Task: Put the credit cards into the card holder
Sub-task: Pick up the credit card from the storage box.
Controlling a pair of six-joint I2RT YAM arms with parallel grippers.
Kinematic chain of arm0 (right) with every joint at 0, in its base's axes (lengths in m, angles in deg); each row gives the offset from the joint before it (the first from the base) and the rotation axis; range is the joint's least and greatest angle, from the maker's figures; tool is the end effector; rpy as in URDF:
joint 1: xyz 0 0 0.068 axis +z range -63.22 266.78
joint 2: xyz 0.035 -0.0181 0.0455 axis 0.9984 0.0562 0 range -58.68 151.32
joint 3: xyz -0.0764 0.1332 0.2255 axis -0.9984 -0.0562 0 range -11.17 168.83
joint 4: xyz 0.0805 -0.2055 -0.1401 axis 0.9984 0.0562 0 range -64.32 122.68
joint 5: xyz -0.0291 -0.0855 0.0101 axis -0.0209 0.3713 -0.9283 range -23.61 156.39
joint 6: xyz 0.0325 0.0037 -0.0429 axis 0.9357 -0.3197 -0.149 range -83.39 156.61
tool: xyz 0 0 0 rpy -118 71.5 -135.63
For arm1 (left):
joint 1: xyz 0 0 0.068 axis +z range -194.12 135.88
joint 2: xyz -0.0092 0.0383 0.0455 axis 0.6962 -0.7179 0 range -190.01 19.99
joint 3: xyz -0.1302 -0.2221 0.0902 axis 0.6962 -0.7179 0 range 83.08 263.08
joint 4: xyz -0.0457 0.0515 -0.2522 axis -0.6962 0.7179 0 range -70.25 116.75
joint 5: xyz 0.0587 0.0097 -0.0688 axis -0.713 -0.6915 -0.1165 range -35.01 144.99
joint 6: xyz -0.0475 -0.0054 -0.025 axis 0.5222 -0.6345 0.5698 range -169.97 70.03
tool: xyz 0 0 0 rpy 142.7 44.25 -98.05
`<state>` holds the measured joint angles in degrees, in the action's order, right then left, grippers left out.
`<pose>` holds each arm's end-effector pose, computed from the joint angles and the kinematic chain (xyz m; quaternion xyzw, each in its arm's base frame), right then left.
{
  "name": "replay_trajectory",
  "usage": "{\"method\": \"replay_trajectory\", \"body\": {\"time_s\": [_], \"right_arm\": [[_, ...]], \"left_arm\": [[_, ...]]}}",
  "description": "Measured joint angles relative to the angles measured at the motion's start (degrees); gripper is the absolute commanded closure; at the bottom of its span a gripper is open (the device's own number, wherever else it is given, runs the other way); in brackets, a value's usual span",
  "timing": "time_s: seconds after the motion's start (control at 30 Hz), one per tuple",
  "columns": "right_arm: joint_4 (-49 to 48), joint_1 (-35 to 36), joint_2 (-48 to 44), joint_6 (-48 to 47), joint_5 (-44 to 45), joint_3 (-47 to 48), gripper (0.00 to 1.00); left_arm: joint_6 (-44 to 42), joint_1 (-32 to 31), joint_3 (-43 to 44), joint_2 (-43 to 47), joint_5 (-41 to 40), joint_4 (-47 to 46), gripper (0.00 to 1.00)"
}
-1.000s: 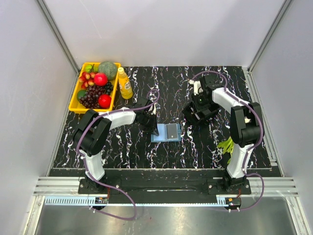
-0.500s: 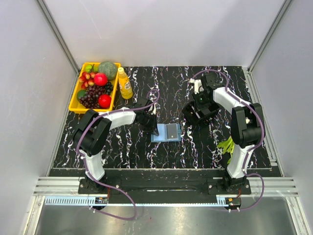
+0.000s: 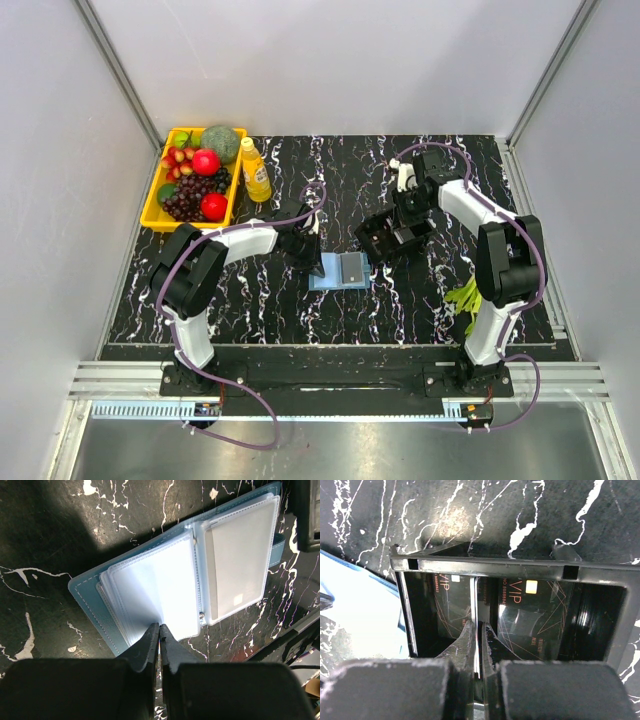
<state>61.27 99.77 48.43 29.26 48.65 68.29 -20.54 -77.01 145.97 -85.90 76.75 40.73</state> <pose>0.3786 0.0986 0.2090 -0.2049 0.9398 0.1610 0.2210 0.2946 -0.2063 0.1480 0.0714 0.9551 -0.2718 0.0941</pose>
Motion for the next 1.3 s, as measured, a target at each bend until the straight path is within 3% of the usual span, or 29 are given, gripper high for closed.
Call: {"method": "replay_trajectory", "body": {"time_s": [0.5,0.97,1.3], "right_arm": [[-1.6,0.0,-1.8,4.0,-0.1,-1.5,1.00],[-8.8,-4.2,-3.2,16.0,-1.9,-6.6,1.00],[-8.7,-4.3,-6.8,15.9,-0.4,-6.6,1.00]], "left_arm": [[0.1,0.0,0.0,0.0,0.0,0.0,0.91],[0.1,0.0,0.0,0.0,0.0,0.0,0.91],[0.2,0.0,0.0,0.0,0.0,0.0,0.91]]}}
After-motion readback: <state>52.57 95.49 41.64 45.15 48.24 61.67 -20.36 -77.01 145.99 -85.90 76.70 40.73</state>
